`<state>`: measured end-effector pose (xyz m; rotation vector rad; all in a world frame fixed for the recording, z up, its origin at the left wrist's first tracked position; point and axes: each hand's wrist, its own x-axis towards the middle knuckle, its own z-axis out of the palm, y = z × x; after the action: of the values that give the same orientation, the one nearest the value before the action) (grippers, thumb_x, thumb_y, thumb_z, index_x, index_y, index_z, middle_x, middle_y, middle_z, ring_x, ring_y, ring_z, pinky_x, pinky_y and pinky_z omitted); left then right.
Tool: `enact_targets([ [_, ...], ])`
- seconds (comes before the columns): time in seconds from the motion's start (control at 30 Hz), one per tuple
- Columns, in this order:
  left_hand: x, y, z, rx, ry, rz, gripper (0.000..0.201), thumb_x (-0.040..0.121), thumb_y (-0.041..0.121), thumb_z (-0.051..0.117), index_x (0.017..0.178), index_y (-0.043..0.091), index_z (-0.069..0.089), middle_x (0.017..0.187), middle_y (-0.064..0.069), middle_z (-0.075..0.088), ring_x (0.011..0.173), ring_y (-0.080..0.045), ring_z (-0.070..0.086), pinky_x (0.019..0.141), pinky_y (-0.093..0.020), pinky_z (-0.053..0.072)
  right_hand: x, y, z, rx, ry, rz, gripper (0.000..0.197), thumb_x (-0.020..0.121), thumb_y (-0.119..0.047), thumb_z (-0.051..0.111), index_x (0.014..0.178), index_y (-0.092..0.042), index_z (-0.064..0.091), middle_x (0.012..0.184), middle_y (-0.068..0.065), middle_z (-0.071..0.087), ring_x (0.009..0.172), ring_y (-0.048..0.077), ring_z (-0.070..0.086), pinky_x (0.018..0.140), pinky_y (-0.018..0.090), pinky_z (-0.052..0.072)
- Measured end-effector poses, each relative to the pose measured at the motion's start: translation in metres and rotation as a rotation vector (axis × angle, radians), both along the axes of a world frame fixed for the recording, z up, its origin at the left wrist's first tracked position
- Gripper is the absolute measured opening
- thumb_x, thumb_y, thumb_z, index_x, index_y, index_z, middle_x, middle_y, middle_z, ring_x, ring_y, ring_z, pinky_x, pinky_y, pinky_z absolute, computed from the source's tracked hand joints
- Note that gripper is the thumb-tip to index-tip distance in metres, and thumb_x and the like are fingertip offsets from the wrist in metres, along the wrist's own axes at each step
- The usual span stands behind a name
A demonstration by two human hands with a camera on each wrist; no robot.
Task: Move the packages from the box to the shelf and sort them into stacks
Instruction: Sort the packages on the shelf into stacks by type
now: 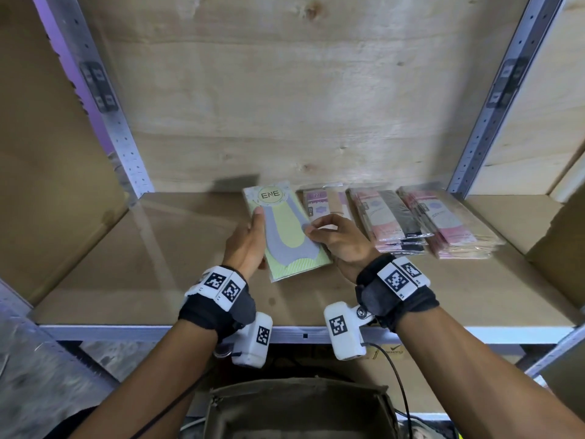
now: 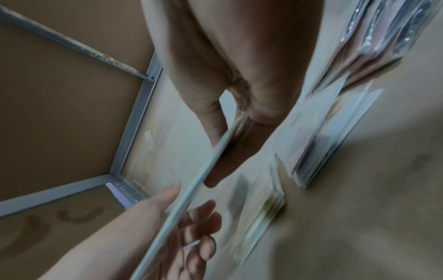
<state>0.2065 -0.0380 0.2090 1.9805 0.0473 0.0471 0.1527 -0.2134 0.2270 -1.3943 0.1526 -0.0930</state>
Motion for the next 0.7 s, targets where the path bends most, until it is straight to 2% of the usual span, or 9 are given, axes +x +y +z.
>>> enact_targets([
  [0.1,-0.006,-0.007,0.001,0.190,-0.058,0.059,0.065,0.101,0.059,0.022,0.121,0.008,0.058,0.123,-0.019,0.061,0.108,-0.037,0.058,0.082,-0.033,0.041,0.000,0.004,-0.004,-0.081,0.073,-0.004,0.018,0.086,-0.006,0.074,0.091,-0.011,0.057,0.079,0.008,0.064,0.067,0.018,0.058,0.059,0.025,0.047],
  [0.2,-0.005,-0.006,0.002,0.242,-0.115,0.104,0.057,0.105,0.046,0.023,0.107,0.002,0.059,0.120,-0.023,0.061,0.109,-0.040,0.055,0.089,-0.038,0.041,0.000,0.003,-0.004,-0.208,0.160,0.123,0.021,0.083,-0.017,0.078,0.092,-0.015,0.059,0.093,0.010,0.065,0.079,0.022,0.059,0.072,0.034,0.050],
  [0.27,-0.004,-0.005,0.000,0.252,-0.153,0.101,0.051,0.106,0.041,0.025,0.090,0.004,0.056,0.110,-0.023,0.063,0.102,-0.039,0.056,0.083,-0.036,0.039,-0.003,0.002,-0.003,-0.268,0.179,0.230,0.021,0.082,-0.020,0.079,0.086,-0.016,0.059,0.095,0.010,0.063,0.085,0.023,0.058,0.077,0.036,0.049],
  [0.37,-0.001,-0.005,-0.003,0.148,-0.156,0.074,0.052,0.105,0.038,0.031,0.069,0.004,0.045,0.075,-0.012,0.055,0.076,-0.029,0.047,0.064,-0.033,0.033,-0.008,-0.003,-0.002,-0.162,0.153,0.305,0.033,0.086,-0.017,0.077,0.072,-0.019,0.047,0.069,0.001,0.043,0.057,0.013,0.047,0.054,0.023,0.047],
  [0.4,-0.001,-0.005,-0.004,0.071,-0.136,0.060,0.056,0.105,0.039,0.033,0.071,-0.002,0.047,0.071,-0.010,0.053,0.072,-0.026,0.045,0.062,-0.034,0.034,-0.009,-0.005,-0.003,-0.107,0.137,0.310,0.037,0.086,-0.015,0.076,0.071,-0.020,0.043,0.067,-0.001,0.036,0.052,0.010,0.039,0.048,0.020,0.044],
  [0.47,0.001,-0.003,-0.007,-0.059,-0.093,0.032,0.062,0.103,0.044,0.036,0.090,-0.012,0.057,0.079,-0.013,0.057,0.073,-0.022,0.048,0.067,-0.035,0.043,-0.011,-0.006,-0.003,-0.059,0.119,0.306,0.035,0.087,-0.013,0.075,0.074,-0.021,0.043,0.068,-0.001,0.034,0.050,0.009,0.033,0.045,0.018,0.041],
  [0.53,0.002,-0.001,-0.007,-0.079,-0.076,0.015,0.065,0.101,0.049,0.036,0.097,-0.010,0.061,0.086,-0.017,0.062,0.076,-0.021,0.051,0.072,-0.036,0.045,-0.013,-0.005,-0.003,-0.064,0.118,0.280,0.031,0.087,-0.012,0.074,0.075,-0.018,0.047,0.069,0.001,0.038,0.050,0.009,0.035,0.045,0.019,0.043],
  [0.63,0.002,0.001,-0.002,0.003,-0.065,-0.035,0.063,0.098,0.059,0.035,0.092,0.004,0.066,0.088,-0.009,0.066,0.075,-0.021,0.057,0.071,-0.031,0.044,-0.011,-0.007,0.000,-0.065,0.109,0.194,0.033,0.085,-0.012,0.076,0.074,-0.017,0.046,0.066,0.001,0.043,0.046,0.009,0.040,0.045,0.021,0.045],
  [0.7,0.001,0.002,0.002,0.032,-0.104,-0.074,0.056,0.097,0.056,0.041,0.081,0.009,0.066,0.070,0.000,0.064,0.056,-0.015,0.059,0.055,-0.029,0.051,-0.009,-0.010,0.003,-0.050,0.095,0.147,0.031,0.084,-0.012,0.077,0.079,-0.016,0.047,0.068,0.000,0.049,0.048,0.010,0.041,0.046,0.022,0.045],
])
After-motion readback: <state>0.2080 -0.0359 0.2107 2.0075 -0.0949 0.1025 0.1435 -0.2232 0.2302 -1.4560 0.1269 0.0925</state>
